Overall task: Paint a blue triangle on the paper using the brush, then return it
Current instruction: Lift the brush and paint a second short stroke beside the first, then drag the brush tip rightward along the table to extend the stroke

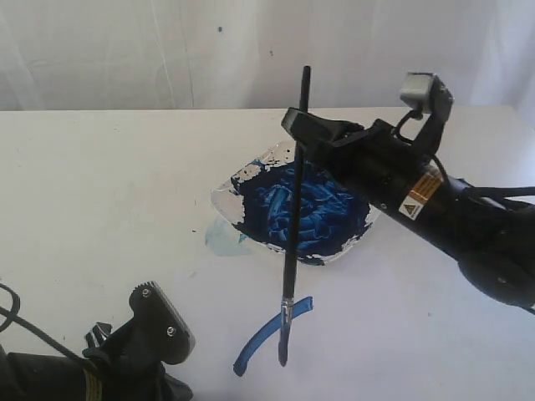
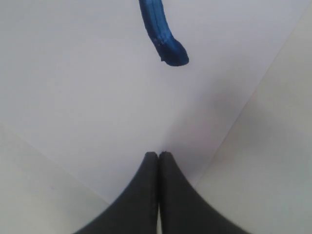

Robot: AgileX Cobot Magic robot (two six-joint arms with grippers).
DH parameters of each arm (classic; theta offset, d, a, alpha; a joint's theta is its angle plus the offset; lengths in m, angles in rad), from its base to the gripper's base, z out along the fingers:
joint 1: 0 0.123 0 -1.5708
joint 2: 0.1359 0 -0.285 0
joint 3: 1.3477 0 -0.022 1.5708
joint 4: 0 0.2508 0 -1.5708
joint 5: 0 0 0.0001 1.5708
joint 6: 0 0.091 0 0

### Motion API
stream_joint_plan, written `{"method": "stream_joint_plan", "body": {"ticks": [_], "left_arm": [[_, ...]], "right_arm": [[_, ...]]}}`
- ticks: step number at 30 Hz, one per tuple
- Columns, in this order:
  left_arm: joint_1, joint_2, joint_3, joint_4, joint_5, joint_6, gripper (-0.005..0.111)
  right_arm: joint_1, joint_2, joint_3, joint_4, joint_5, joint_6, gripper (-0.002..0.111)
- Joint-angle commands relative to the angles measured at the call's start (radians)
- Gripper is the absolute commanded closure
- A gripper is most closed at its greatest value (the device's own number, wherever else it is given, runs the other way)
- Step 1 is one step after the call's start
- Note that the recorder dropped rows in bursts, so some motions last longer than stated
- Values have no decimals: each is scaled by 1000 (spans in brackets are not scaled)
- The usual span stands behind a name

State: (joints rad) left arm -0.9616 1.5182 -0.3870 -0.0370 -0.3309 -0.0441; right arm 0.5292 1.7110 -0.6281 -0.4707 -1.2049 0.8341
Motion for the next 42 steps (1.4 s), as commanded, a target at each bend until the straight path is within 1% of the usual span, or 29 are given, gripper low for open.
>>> {"method": "stream_joint_plan", "body": {"ticks": [1, 12, 36, 42], "left_arm": [[3, 5, 7, -7, 31, -1, 107], [3, 5, 7, -7, 33, -1, 107], [3, 5, 7, -7, 31, -1, 107], [3, 5, 7, -7, 31, -1, 107]], "right_arm": [[34, 57, -74, 5, -16, -10, 108], [109, 156, -152, 8, -16, 0, 108], [113, 215, -154, 4, -16, -4, 108], [108, 215, -126, 10, -16, -4, 108]]}}
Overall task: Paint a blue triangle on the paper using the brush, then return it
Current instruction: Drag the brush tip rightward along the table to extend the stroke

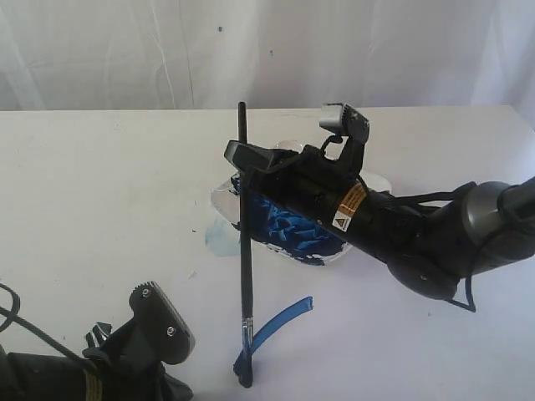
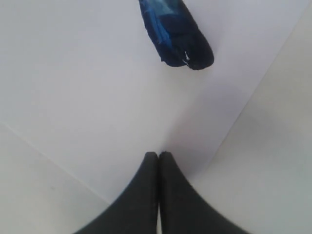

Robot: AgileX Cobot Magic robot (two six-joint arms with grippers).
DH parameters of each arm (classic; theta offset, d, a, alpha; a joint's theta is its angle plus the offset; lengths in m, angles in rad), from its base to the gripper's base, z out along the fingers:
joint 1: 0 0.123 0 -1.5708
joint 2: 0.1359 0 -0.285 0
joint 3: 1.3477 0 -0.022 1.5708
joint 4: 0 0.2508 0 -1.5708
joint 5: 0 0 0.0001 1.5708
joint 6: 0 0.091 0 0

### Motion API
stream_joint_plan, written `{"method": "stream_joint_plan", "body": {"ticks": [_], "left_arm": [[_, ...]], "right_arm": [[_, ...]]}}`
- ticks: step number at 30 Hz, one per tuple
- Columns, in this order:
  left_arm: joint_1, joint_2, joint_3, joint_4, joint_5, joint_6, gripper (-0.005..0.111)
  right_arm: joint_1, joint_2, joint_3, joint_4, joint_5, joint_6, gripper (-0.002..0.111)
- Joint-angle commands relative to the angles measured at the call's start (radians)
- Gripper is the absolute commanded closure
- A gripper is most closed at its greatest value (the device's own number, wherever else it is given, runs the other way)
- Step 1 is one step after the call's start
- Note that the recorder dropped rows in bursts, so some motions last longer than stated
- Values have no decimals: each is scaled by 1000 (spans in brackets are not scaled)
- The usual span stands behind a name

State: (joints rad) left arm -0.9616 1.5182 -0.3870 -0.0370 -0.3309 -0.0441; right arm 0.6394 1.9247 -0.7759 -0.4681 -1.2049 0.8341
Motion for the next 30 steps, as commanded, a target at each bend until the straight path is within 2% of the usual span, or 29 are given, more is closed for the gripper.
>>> {"method": "stream_joint_plan", "body": {"ticks": [1, 15, 30], "left_arm": [[3, 5, 7, -7, 31, -1, 107], [3, 5, 7, -7, 33, -1, 107], [3, 5, 7, -7, 33, -1, 107]], "right_arm": [[-4, 1, 34, 17, -16, -12, 108], [-73, -59, 131, 14, -16, -49, 108], [-279, -187, 280, -26, -16, -51, 108]]}}
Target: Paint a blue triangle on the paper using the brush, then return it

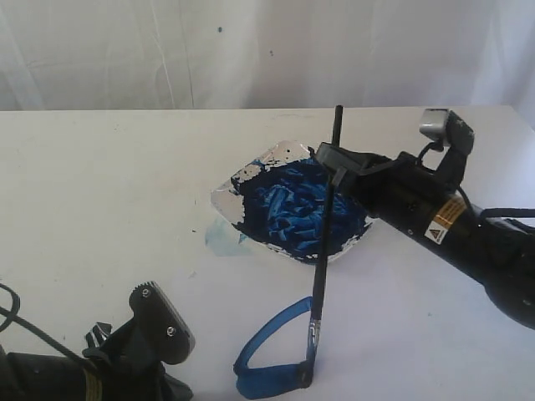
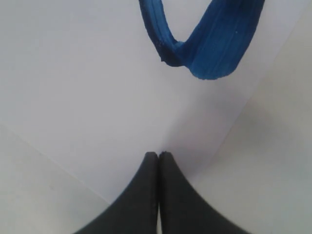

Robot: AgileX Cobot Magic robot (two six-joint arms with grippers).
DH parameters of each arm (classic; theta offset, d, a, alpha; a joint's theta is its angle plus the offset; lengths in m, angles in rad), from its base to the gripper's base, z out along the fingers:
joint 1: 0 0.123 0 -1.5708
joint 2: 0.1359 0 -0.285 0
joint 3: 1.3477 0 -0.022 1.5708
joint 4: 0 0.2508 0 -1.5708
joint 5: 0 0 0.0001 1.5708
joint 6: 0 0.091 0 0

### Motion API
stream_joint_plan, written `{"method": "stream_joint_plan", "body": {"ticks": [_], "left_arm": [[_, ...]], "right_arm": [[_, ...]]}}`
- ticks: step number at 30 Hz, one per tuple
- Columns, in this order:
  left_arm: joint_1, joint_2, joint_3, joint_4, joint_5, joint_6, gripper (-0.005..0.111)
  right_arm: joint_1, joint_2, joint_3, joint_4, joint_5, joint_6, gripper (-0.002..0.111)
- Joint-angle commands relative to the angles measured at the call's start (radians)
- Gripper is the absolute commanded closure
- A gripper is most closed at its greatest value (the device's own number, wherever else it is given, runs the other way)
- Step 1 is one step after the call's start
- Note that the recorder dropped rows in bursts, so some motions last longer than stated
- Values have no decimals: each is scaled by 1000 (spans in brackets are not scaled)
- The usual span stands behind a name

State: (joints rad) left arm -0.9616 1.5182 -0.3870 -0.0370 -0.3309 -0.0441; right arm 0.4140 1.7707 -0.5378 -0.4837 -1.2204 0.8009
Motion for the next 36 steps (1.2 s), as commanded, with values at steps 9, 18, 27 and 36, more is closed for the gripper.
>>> {"method": "stream_joint_plan", "body": {"ticks": [9, 18, 27, 36], "left_arm": [[3, 5, 7, -7, 33, -1, 107], [3, 5, 7, -7, 33, -1, 107], [3, 5, 7, -7, 33, -1, 107], [3, 5, 7, -7, 33, -1, 107]], "right_arm": [[-166, -74, 74, -53, -1, -12, 108], [-195, -74, 74, -71, -1, -12, 108], [-195, -155, 66, -43, -1, 59, 108], [-193, -220, 13, -49, -1, 78, 108]]}}
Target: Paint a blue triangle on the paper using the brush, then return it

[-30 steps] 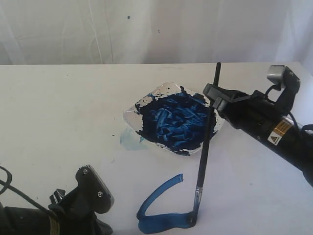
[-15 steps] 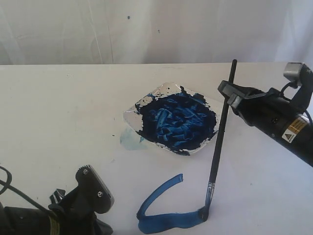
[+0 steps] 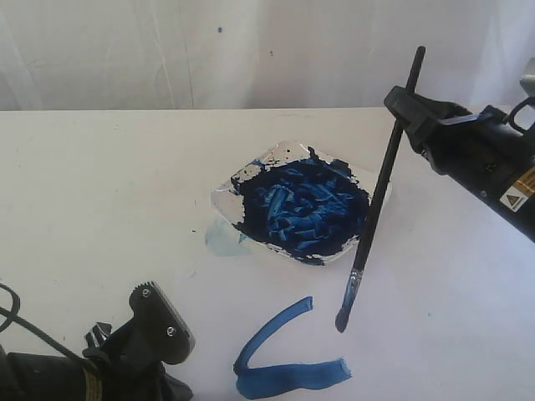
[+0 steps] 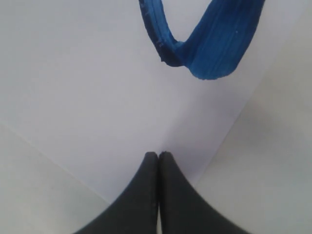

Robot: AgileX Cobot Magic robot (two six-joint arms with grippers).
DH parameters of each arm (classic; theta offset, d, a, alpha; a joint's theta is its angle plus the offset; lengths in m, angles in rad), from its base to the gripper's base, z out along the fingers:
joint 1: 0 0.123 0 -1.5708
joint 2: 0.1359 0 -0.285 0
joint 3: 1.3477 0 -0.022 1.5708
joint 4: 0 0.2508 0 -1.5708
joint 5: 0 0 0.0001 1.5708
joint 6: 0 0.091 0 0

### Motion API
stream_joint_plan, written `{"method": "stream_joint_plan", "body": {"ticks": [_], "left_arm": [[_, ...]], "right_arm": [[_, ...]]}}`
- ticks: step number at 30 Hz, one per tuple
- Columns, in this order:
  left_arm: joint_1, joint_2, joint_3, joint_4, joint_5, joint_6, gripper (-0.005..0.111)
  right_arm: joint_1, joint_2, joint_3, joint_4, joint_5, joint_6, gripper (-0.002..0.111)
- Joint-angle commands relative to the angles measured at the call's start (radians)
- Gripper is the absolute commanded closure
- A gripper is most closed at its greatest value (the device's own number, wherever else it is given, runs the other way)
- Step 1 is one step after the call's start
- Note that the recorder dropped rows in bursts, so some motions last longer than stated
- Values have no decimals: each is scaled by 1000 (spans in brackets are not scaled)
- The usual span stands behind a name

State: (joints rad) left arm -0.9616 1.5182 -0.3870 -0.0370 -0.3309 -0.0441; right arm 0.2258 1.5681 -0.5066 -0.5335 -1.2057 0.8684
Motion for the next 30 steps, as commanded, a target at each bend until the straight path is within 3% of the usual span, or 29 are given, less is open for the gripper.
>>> {"method": "stream_joint_plan", "body": {"ticks": [1, 21, 30], "left_arm": [[3, 5, 7, -7, 33, -1, 107], [3, 5, 7, -7, 33, -1, 107], [3, 5, 7, -7, 33, -1, 107]], "right_arm": [[-5, -19, -21, 1, -15, 10, 108], [7, 87, -133, -19, -12, -12, 108], [58, 176, -214, -19, -15, -12, 108]]}}
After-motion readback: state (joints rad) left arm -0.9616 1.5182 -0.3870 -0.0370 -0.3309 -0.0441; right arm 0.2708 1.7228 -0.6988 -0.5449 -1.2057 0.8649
